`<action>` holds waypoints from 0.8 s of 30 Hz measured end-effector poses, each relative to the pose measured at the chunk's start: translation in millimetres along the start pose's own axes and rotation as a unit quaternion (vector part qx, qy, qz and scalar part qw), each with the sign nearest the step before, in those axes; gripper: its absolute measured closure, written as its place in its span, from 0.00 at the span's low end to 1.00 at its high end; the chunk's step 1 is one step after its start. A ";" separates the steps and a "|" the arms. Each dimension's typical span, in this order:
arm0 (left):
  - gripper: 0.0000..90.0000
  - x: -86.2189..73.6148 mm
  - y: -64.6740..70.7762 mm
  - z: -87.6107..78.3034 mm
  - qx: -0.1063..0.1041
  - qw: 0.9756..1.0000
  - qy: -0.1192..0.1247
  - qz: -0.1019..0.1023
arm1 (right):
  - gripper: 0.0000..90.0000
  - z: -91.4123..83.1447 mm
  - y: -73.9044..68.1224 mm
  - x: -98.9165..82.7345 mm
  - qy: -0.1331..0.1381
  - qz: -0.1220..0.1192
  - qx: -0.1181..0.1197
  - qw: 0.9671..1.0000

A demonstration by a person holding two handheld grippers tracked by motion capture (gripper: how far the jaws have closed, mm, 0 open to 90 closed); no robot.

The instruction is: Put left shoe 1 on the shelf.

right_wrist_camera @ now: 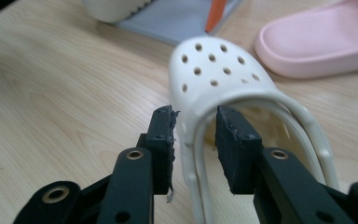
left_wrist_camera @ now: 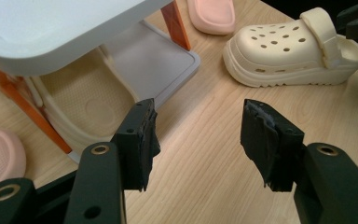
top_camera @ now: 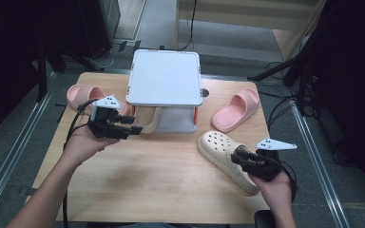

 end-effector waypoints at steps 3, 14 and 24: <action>0.50 -2.2 -0.6 -0.1 0.001 1.000 0.001 -0.003 | 0.72 3.3 2.6 -4.0 -0.010 0.001 -0.006 1.000; 0.69 -10.1 -2.6 1.6 0.009 1.000 0.002 -0.010 | 0.81 44.2 -6.1 -5.0 -0.070 -0.017 0.028 0.997; 0.74 -16.5 -6.7 -1.5 0.019 1.000 0.005 -0.017 | 0.86 46.9 -8.1 4.8 -0.071 -0.012 0.036 0.997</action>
Point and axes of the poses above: each handheld gripper's, and its own axes: z roughly forward along the jaws, x roughly out of its top, y roughly to its right, the point moved 5 cm from there along z, roughly forward along the jaws, and after that the axes turned 11 degrees about -x, right-handed, at the moved point
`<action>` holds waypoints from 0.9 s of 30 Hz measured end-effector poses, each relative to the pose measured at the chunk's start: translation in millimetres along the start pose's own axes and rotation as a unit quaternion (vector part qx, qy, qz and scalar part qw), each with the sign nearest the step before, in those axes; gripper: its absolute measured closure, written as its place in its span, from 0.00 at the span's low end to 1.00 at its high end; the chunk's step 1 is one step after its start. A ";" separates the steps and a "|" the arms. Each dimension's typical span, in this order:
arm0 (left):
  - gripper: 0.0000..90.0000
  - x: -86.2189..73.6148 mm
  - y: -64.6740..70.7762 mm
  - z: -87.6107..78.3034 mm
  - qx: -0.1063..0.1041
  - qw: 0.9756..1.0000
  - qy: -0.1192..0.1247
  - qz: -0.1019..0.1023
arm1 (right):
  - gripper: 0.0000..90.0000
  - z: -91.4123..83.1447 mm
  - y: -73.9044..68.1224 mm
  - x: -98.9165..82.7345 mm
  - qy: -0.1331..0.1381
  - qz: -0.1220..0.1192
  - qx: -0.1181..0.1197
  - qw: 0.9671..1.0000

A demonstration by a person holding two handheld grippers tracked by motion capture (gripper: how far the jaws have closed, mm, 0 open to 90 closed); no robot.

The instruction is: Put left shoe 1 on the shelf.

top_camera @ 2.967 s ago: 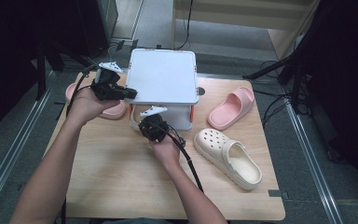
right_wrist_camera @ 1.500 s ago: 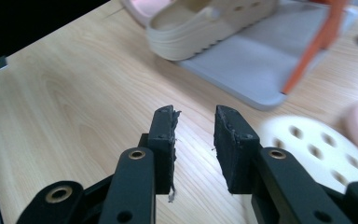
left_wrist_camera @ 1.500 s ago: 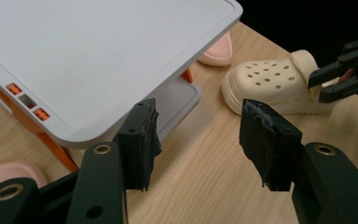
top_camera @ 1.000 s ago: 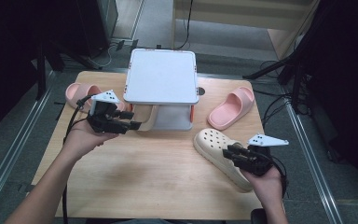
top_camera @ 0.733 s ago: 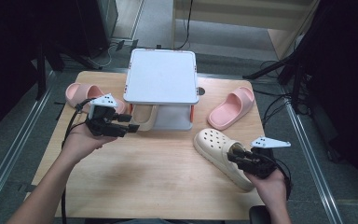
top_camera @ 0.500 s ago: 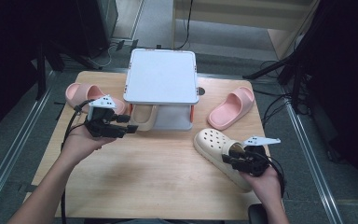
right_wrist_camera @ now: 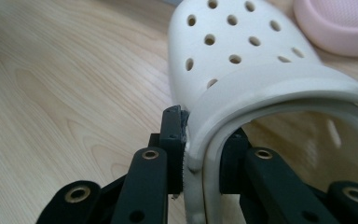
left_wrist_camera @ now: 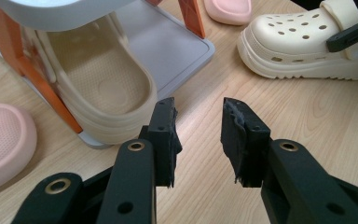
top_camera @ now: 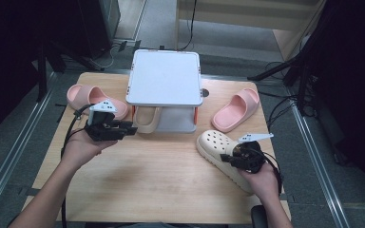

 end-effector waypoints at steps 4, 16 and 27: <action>0.80 -2.5 0.8 -3.8 0.004 1.000 0.007 -0.003 | 0.86 -1.9 -5.6 6.6 0.011 0.001 0.013 1.000; 0.81 -16.5 3.0 -2.6 0.009 1.000 0.000 -0.011 | 0.86 4.5 -44.5 31.8 0.024 -0.039 0.037 0.998; 0.83 -26.1 5.4 -2.9 0.007 1.000 -0.001 -0.025 | 0.86 30.4 -76.8 50.6 0.006 -0.078 0.064 0.995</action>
Point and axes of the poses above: each handheld gripper's, and its own axes: z roughly forward along the jaws, x roughly out of its top, y roughly to its right, the point moved 5 cm from there along z, roughly forward along the jaws, and after that the axes turned 11 degrees about -x, right-handed, at the moved point
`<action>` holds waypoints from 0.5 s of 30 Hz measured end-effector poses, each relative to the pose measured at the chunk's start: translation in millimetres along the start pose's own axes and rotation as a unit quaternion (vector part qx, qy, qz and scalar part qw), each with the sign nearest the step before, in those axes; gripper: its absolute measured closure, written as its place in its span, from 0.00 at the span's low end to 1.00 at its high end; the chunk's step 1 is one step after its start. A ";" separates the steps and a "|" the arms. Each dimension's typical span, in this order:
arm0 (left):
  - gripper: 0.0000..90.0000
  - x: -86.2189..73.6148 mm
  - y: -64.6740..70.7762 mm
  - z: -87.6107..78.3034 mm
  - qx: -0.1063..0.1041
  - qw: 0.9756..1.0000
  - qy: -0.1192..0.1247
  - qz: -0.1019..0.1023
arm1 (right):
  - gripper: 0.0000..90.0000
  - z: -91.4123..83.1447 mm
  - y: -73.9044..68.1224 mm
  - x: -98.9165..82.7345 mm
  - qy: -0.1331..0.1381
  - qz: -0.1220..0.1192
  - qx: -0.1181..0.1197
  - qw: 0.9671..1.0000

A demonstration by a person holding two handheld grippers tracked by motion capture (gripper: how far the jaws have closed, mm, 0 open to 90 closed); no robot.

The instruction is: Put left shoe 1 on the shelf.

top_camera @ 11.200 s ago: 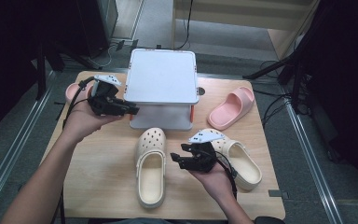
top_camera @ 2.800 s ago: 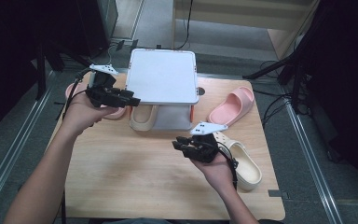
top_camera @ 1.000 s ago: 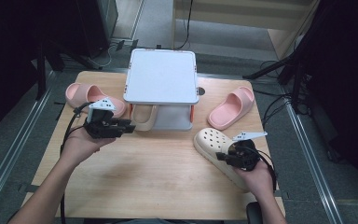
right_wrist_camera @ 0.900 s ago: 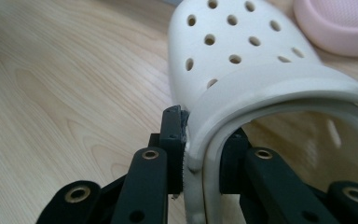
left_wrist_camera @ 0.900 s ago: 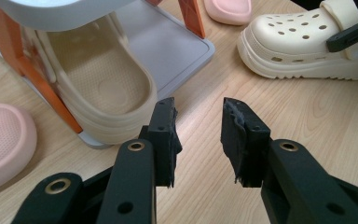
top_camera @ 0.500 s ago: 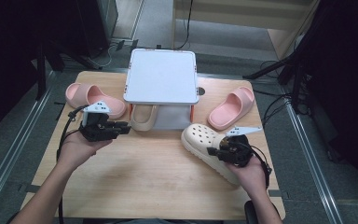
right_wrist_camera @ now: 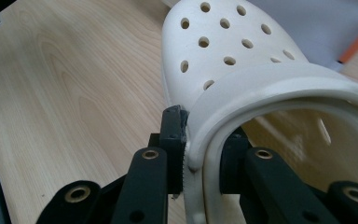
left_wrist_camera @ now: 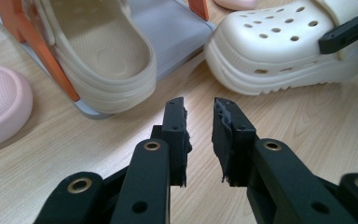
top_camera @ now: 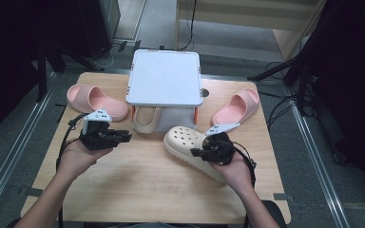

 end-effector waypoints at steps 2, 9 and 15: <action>0.83 -0.7 0.7 0.5 -0.001 1.000 0.000 -0.001 | 0.86 5.3 -4.6 4.1 -0.003 -0.006 0.003 1.000; 0.84 -5.4 6.8 14.2 -0.005 1.000 -0.008 0.004 | 0.86 24.3 -26.8 14.1 -0.013 -0.023 0.020 0.999; 0.83 -9.6 9.5 21.8 -0.007 1.000 -0.015 0.009 | 0.86 43.6 -42.3 16.6 -0.024 -0.038 0.028 0.999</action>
Point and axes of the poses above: each handheld gripper's, and its own axes: z roughly forward along the jaws, x roughly out of its top, y roughly to its right, the point moved 5 cm from there along z, roughly forward along the jaws, and after that the axes turned 11 degrees about -x, right-handed, at the moved point
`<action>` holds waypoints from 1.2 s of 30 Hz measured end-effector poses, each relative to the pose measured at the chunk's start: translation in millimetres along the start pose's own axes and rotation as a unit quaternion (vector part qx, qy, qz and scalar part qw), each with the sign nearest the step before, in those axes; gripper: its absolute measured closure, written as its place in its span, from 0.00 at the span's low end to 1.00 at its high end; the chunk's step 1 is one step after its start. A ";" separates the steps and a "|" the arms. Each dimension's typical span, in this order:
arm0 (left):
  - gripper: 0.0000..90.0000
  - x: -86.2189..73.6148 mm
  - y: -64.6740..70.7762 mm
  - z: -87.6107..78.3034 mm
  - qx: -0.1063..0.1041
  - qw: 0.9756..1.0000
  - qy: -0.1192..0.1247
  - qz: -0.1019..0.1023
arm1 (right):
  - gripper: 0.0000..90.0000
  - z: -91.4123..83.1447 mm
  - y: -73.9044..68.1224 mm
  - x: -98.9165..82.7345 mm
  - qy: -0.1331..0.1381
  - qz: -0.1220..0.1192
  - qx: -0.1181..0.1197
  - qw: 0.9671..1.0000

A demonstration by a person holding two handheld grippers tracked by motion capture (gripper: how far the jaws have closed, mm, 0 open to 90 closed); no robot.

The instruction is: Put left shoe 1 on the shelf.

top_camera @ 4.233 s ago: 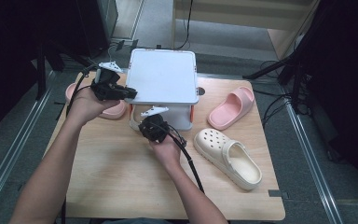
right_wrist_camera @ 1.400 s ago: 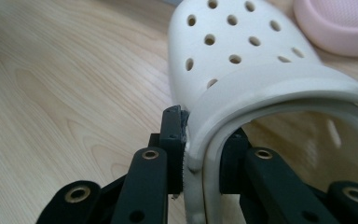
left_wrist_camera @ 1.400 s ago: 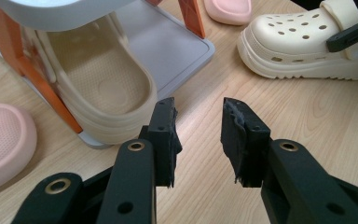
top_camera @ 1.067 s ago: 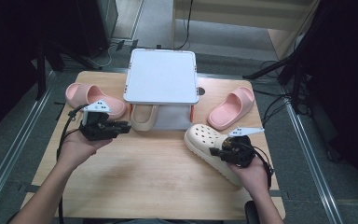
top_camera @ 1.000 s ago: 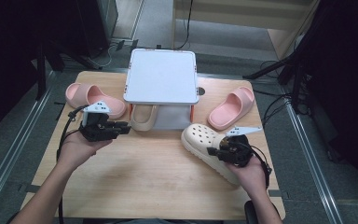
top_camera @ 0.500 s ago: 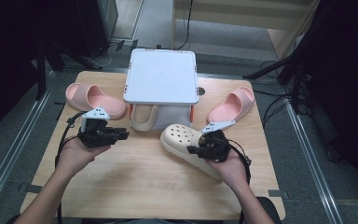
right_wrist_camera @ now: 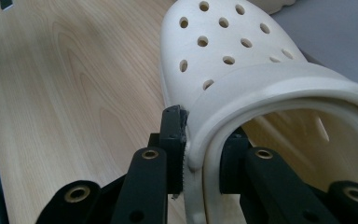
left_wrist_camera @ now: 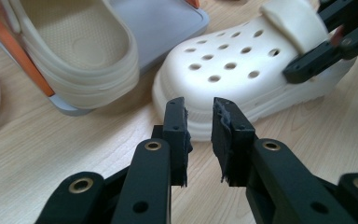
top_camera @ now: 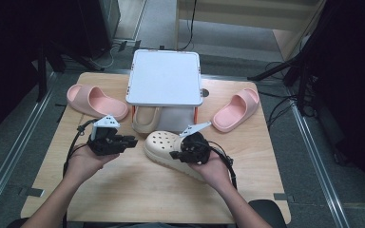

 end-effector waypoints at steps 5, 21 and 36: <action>0.83 -1.9 1.4 5.1 -0.001 1.000 -0.003 0.002 | 0.86 8.8 -5.8 0.0 0.001 -0.005 -0.001 1.000; 0.93 -3.9 4.4 10.4 -0.001 1.000 -0.006 0.001 | 0.84 -35.2 9.9 -9.1 0.044 0.007 0.009 0.999; 0.92 -9.6 2.0 30.7 -0.004 1.000 -0.021 -0.008 | 0.97 -32.9 67.4 1.0 0.064 0.020 -0.055 0.996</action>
Point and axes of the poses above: each handheld gripper's, and its own axes: z roughly forward along the jaws, x roughly out of its top, y roughly to its right, the point moved 5 cm from there along z, roughly forward along the jaws, and after that the axes turned 11 degrees about -x, right-handed, at the moved point
